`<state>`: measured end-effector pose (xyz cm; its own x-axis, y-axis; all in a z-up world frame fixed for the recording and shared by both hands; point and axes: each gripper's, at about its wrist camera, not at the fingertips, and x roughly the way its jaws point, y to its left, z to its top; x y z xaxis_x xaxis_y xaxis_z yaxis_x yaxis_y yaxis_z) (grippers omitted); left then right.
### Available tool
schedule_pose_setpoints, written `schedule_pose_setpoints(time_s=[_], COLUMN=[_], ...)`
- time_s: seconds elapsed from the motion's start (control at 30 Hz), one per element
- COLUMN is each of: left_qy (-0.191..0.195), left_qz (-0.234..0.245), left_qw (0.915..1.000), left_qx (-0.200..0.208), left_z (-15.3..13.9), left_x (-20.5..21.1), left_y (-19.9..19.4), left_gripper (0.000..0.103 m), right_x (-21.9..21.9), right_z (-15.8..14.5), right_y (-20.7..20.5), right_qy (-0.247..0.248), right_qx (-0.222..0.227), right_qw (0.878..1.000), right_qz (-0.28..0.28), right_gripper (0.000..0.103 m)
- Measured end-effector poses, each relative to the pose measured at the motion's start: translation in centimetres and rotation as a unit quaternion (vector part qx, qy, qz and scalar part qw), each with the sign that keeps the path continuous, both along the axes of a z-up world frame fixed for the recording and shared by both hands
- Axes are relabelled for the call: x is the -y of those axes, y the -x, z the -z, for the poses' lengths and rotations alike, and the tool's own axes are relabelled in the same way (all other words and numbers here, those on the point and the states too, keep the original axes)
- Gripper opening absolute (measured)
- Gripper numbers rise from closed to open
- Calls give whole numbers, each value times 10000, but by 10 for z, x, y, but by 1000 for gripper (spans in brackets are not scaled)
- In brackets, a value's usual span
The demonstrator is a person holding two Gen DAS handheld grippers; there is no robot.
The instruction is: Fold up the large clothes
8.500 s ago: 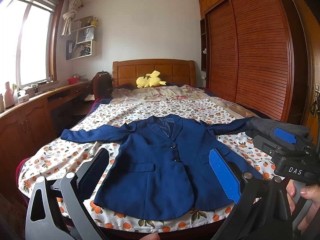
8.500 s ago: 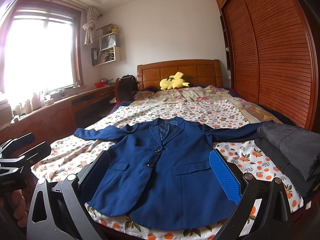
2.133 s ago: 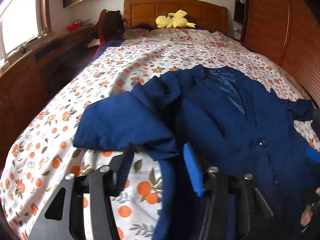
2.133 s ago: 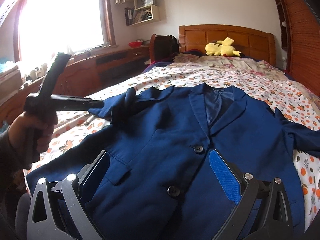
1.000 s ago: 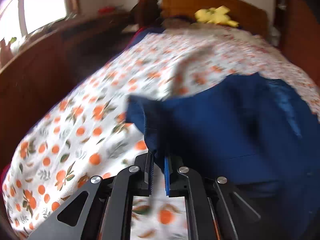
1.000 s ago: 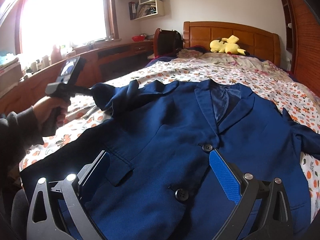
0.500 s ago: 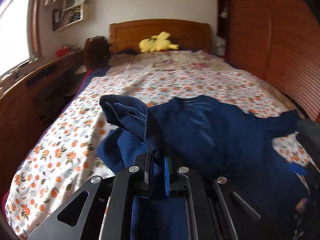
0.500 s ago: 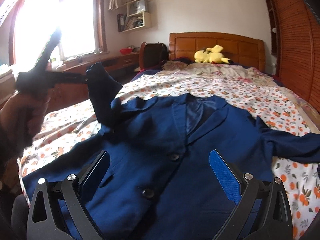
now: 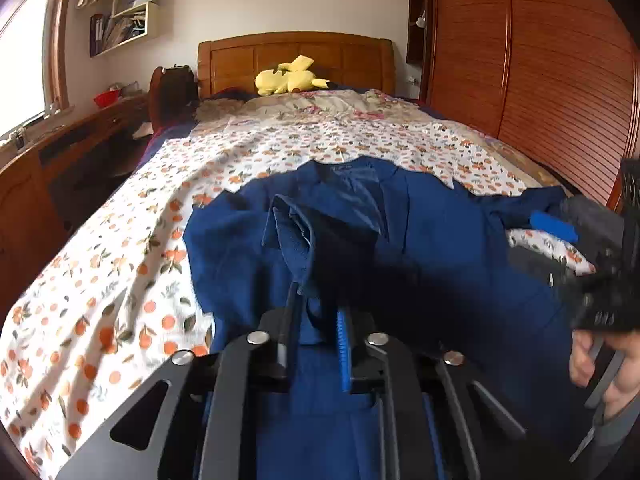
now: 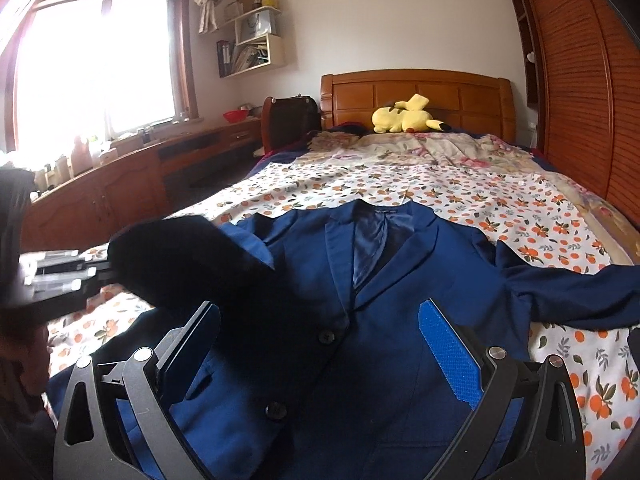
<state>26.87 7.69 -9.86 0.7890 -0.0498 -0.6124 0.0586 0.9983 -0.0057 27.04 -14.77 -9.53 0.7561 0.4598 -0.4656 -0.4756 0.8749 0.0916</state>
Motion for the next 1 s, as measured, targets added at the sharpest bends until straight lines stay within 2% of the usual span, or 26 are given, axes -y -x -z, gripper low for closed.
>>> schedule_pose_setpoints(time_s=[0.1,0.27,0.33,0.4,0.47,0.57,0.63,1.0], left_qy=[79,59,41,4,-27,-88,-109,94], left_qz=[-30,-86,-121,-169,-222,-333,-372,-560], left_qw=[10000,9999,9999,9998,9996,9989,9980,9961], left_qx=[-29,-17,24,115,199,304,507,681], left_z=[11,17,17,16,15,13,9,-7], left_x=[-9,-17,-20,-22,-24,-26,-28,-57], left_y=[9,19,23,29,35,42,50,74], left_gripper=[27,28,33,49,60,89,99,101], right_x=[-4,-12,-15,-18,-21,-25,-29,-67], right_z=[1,7,8,10,11,13,15,4], right_y=[-1,-2,-1,0,2,6,8,17], right_qy=[65,165,191,202,218,258,294,435], right_qx=[-3,-41,-38,-35,-29,-14,-19,-25], right_qw=[10000,9998,9998,9997,9996,9994,9992,9970], right_qz=[-20,-54,-76,-119,-159,-234,-285,-645], right_gripper=[96,96,96,96,96,94,93,93])
